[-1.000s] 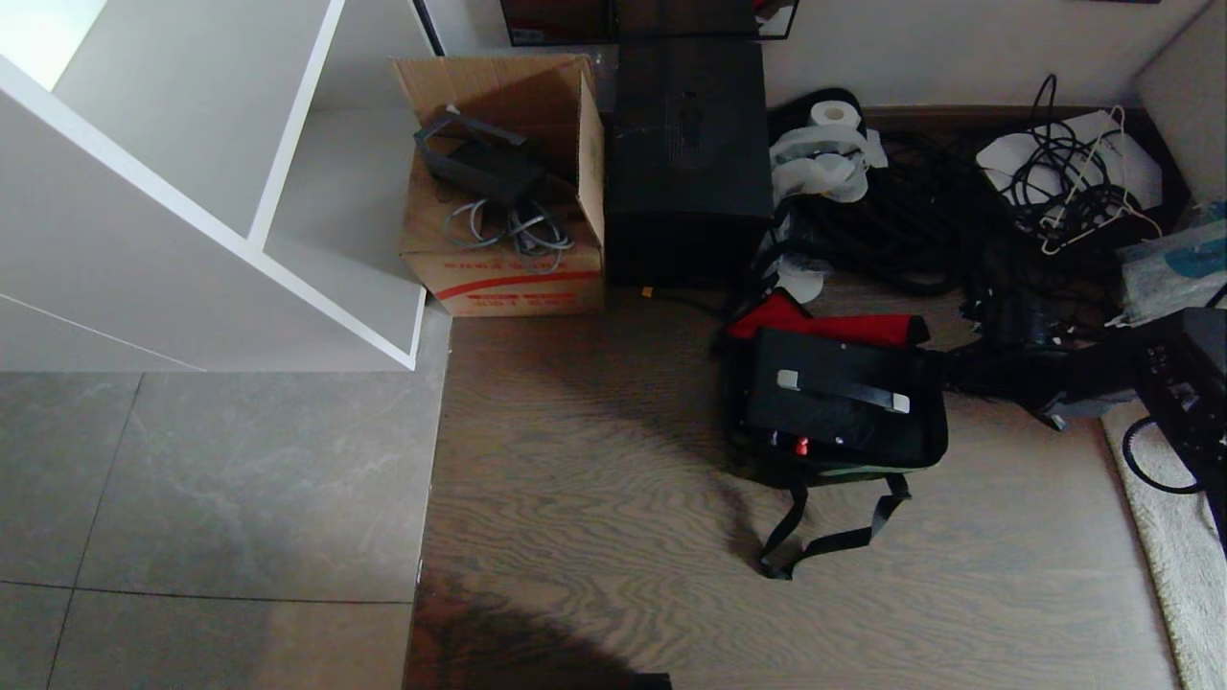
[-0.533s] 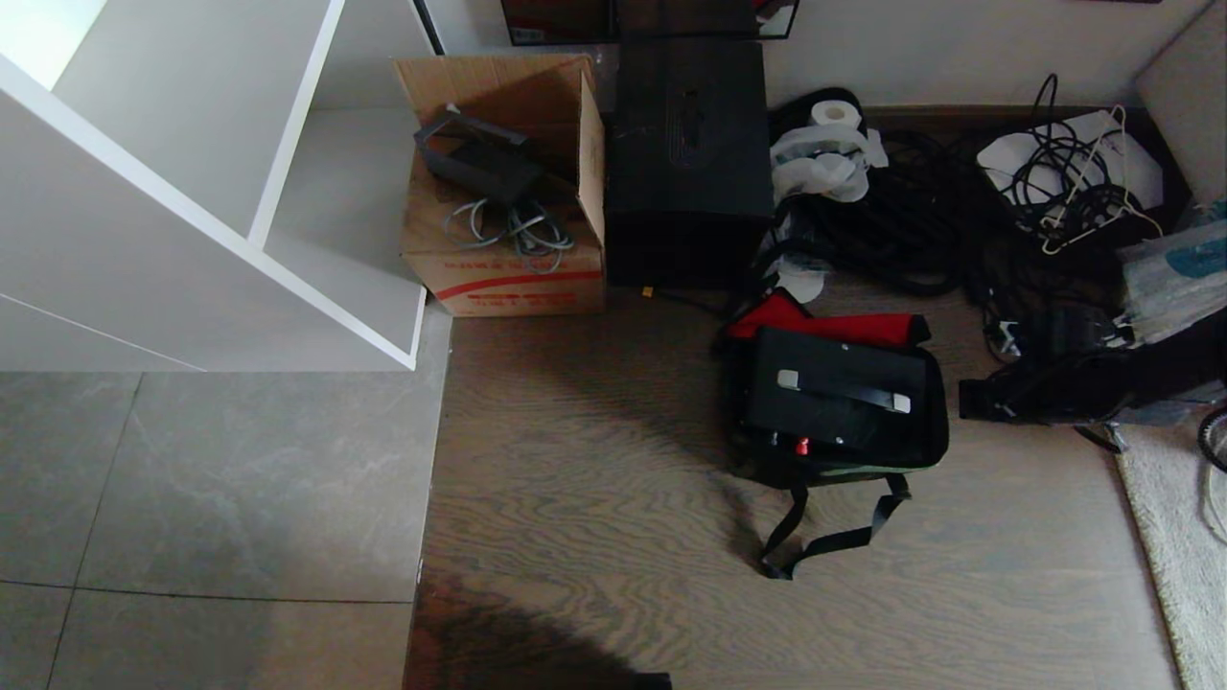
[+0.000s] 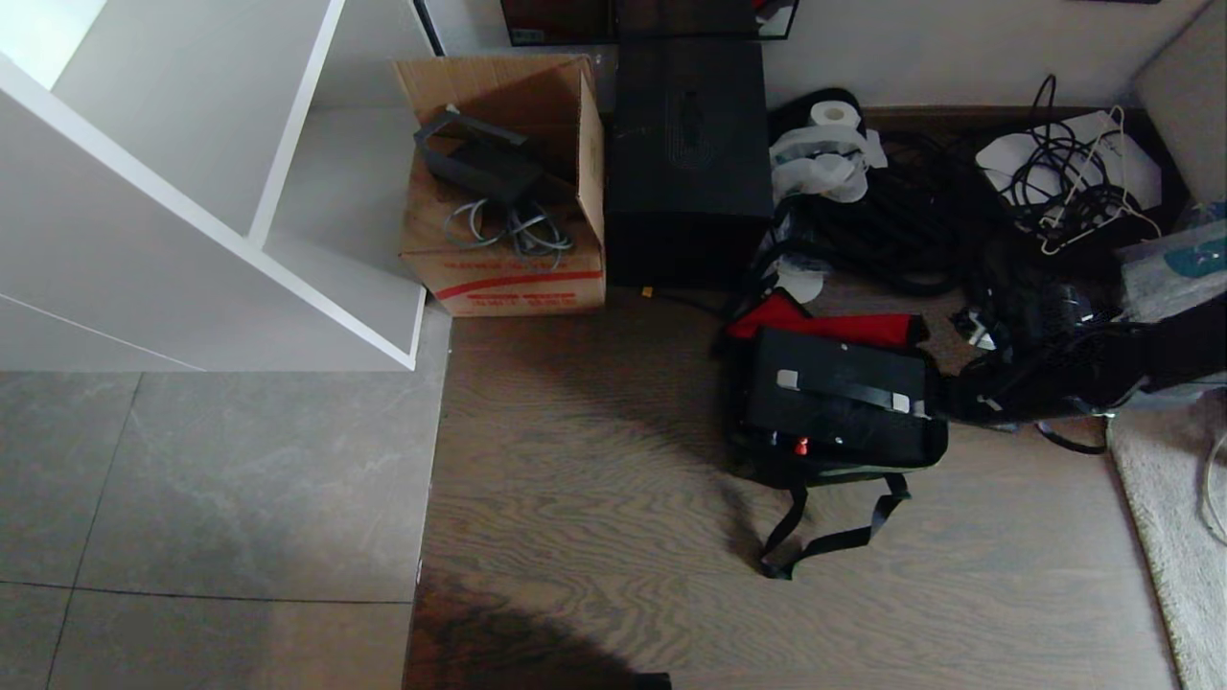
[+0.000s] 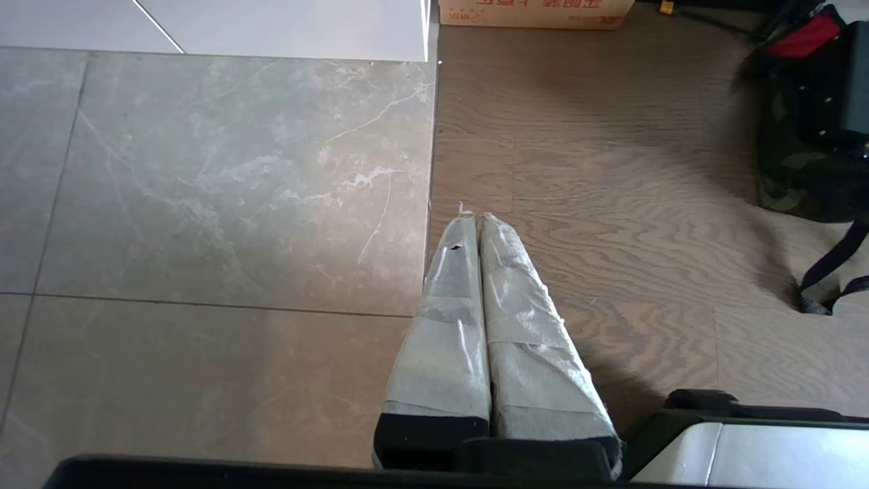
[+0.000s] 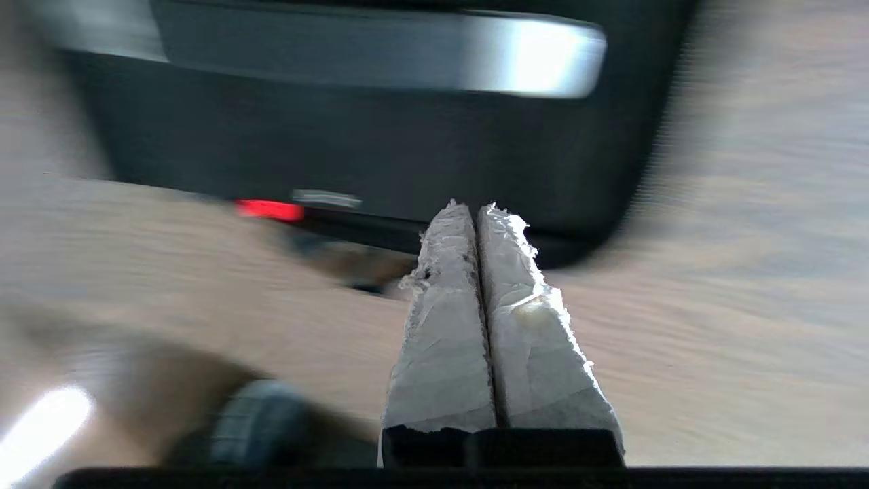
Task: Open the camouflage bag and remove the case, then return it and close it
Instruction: Close the top of the storage box
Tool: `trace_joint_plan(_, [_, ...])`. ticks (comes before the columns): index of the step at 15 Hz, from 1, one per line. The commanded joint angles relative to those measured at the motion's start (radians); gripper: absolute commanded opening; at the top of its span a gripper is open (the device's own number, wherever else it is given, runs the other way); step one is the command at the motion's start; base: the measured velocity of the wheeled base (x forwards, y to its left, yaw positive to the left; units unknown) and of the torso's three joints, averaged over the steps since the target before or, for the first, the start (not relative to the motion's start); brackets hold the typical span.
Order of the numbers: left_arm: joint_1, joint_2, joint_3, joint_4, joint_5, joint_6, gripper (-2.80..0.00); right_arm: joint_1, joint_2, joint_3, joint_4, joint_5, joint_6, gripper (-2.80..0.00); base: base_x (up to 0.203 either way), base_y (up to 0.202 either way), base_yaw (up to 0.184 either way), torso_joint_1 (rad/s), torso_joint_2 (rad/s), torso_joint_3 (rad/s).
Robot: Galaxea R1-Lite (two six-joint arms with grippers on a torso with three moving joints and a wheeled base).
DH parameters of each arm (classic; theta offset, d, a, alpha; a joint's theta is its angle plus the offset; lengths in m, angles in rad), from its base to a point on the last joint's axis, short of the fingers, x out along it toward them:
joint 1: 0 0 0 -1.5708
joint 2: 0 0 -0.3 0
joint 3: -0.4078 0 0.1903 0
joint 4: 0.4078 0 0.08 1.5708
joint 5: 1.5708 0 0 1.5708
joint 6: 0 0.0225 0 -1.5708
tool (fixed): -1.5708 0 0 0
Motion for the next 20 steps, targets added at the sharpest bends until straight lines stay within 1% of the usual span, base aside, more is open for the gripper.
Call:
trace_joint_plan(1, [0.000,0.000,0.000,0.000,0.000,-0.001,-2.80,0.093,-0.001,-0.010,-0.051,0.008,0.066,-2.80,0.000,0.000,0.000,0.000,0.00,0.000])
trace_joint_plan(4, [0.000,0.000,0.000,0.000,0.000,-0.001,-2.80,0.209,0.099,-0.088,-0.228,0.006,0.149,-2.80,0.000,0.000,0.000,0.000,0.00,0.000])
trace_joint_plan(6, [0.000,0.000,0.000,0.000,0.000,-0.001,-2.80,0.261,0.158,-0.155,-0.259,0.006,0.221,-2.80,0.000,0.000,0.000,0.000,0.00,0.000])
trace_joint_plan(8, [0.000,0.000,0.000,-0.001,0.000,-0.001,-2.80,0.282,0.183,-0.181,-0.255,0.009,0.256,-2.80,0.000,0.000,0.000,0.000,0.00,0.000])
trace_joint_plan(10, [0.000,0.000,0.000,0.000,0.000,-0.001,-2.80,0.304,0.193,-0.207,-0.260,0.030,0.297,-2.80,0.000,0.000,0.000,0.000,0.00,0.000])
trace_joint_plan(12, [0.000,0.000,0.000,0.000,0.000,-0.001,-2.80,0.336,0.220,-0.216,-0.291,0.018,0.291,-2.80,0.000,0.000,0.000,0.000,0.00,0.000])
trace_joint_plan(14, [0.000,0.000,0.000,0.000,0.000,-0.001,-2.80,0.367,0.252,-0.222,-0.315,-0.037,0.289,-2.80,0.000,0.000,0.000,0.000,0.00,0.000])
trace_joint_plan(20, [0.000,0.000,0.000,0.000,0.000,-0.001,-2.80,0.399,0.320,-0.272,-0.334,-0.060,0.270,-2.80,0.000,0.000,0.000,0.000,0.00,0.000])
